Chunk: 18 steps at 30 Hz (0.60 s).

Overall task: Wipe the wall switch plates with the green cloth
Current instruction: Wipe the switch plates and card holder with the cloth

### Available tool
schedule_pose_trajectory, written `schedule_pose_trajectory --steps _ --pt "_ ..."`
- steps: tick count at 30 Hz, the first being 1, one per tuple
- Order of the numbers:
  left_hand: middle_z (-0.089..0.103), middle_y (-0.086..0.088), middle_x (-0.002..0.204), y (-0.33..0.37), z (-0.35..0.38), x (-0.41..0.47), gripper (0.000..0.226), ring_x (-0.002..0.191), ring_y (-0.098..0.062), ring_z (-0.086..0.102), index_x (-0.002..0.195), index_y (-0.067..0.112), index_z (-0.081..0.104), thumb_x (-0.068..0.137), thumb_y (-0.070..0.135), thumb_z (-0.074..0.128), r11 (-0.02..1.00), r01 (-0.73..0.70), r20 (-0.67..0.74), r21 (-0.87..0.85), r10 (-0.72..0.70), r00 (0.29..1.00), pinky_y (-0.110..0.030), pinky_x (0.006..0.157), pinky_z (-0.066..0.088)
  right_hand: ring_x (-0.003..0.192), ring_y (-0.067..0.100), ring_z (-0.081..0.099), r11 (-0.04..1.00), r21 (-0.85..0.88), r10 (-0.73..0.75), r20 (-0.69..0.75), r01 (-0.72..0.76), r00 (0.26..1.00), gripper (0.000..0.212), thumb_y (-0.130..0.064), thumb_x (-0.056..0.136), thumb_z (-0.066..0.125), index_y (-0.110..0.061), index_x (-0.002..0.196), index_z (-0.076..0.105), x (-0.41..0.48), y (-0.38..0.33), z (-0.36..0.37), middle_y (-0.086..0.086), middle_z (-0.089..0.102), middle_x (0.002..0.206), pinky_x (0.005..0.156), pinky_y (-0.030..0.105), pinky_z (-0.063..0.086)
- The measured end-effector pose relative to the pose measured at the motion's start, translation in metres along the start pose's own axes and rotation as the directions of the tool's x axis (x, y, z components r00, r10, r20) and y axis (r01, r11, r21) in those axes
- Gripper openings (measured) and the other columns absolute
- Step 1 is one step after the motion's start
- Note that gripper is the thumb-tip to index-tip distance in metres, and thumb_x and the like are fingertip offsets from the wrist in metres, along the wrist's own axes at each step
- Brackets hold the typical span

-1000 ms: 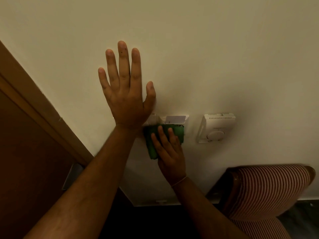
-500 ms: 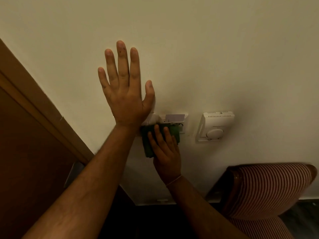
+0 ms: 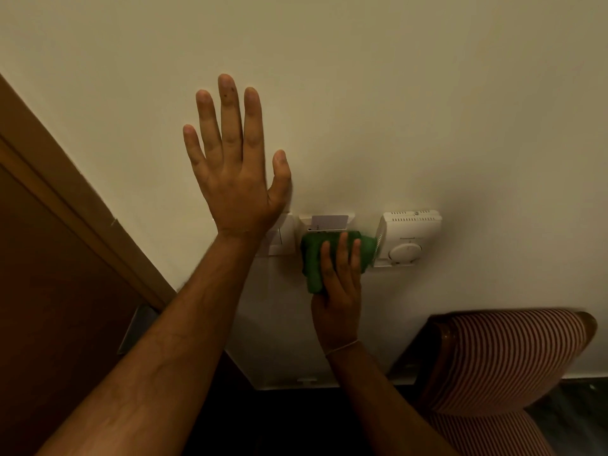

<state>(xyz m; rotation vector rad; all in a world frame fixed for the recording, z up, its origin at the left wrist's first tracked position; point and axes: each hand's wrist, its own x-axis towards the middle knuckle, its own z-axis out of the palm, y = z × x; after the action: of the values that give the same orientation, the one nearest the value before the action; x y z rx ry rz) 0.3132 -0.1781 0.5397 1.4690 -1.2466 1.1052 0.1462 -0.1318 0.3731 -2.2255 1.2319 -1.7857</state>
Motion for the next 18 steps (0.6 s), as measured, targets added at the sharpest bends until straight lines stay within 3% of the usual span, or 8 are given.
schedule_pose_trajectory --steps 2,6,9,13,15,18 --pt "0.017 -0.017 0.181 0.000 0.001 0.000 0.069 0.174 -0.014 -0.015 0.177 0.017 0.023 0.116 0.048 0.034 1.000 0.004 0.012 0.000 -0.004 1.000 -0.052 0.142 0.001 0.169 0.022 0.008 0.999 -0.003 -0.050 0.020 0.050 0.999 0.080 0.009 0.097 0.064 -0.019 0.164 0.029 0.002 -0.012 0.008 -0.006 0.013 0.180 0.138 0.043 0.011" --pt "0.008 -0.012 0.182 -0.001 0.001 0.001 0.072 0.174 -0.014 -0.016 0.180 0.016 0.018 0.117 0.047 0.032 1.000 0.004 0.012 -0.013 -0.004 1.000 -0.052 0.142 0.000 0.166 0.024 0.017 0.963 0.030 -0.267 0.205 0.266 0.942 0.075 0.009 0.094 0.066 -0.014 0.160 0.040 0.008 -0.029 0.022 0.009 0.043 0.167 0.138 0.038 0.009" --pt "0.003 -0.010 0.186 -0.002 0.002 0.000 0.071 0.174 -0.015 -0.014 0.182 0.024 0.001 0.118 0.043 0.028 0.999 -0.009 0.005 -0.041 0.009 1.000 -0.052 0.142 -0.002 0.166 0.024 0.021 0.943 0.034 -0.329 0.233 0.330 0.915 0.065 0.006 0.098 0.061 -0.012 0.158 0.046 0.015 -0.024 0.017 0.009 0.038 0.169 0.138 0.038 0.014" --pt "-0.012 0.008 0.187 -0.002 0.003 0.001 0.068 0.174 -0.016 -0.013 0.180 0.029 0.000 0.119 0.039 0.026 0.997 -0.028 -0.008 -0.066 0.027 1.000 -0.052 0.142 -0.003 0.166 0.025 0.026 0.950 -0.013 -0.306 0.133 0.311 0.943 0.049 -0.009 0.112 0.058 -0.014 0.159 0.048 0.016 -0.008 -0.002 0.006 0.036 0.171 0.135 0.042 0.026" --pt "-0.008 0.002 0.191 -0.001 0.005 0.000 0.068 0.174 -0.016 -0.013 0.180 0.029 -0.001 0.119 0.039 0.027 0.998 -0.018 -0.007 -0.065 0.018 1.000 -0.051 0.142 -0.003 0.165 0.028 0.026 0.965 -0.029 -0.258 0.069 0.260 0.964 0.057 -0.008 0.109 0.066 -0.015 0.161 0.043 0.013 0.006 -0.014 0.003 0.031 0.174 0.134 0.046 0.029" --pt "0.009 -0.009 0.184 -0.003 0.006 0.000 0.068 0.174 -0.016 -0.013 0.180 0.028 0.000 0.119 0.039 0.027 0.997 -0.008 -0.003 -0.073 0.008 1.000 -0.051 0.142 -0.003 0.165 0.030 0.026 0.993 -0.036 -0.113 -0.008 0.113 0.994 0.075 0.008 0.098 0.074 -0.013 0.161 0.040 0.009 0.026 -0.031 -0.002 0.024 0.178 0.132 0.052 0.033"
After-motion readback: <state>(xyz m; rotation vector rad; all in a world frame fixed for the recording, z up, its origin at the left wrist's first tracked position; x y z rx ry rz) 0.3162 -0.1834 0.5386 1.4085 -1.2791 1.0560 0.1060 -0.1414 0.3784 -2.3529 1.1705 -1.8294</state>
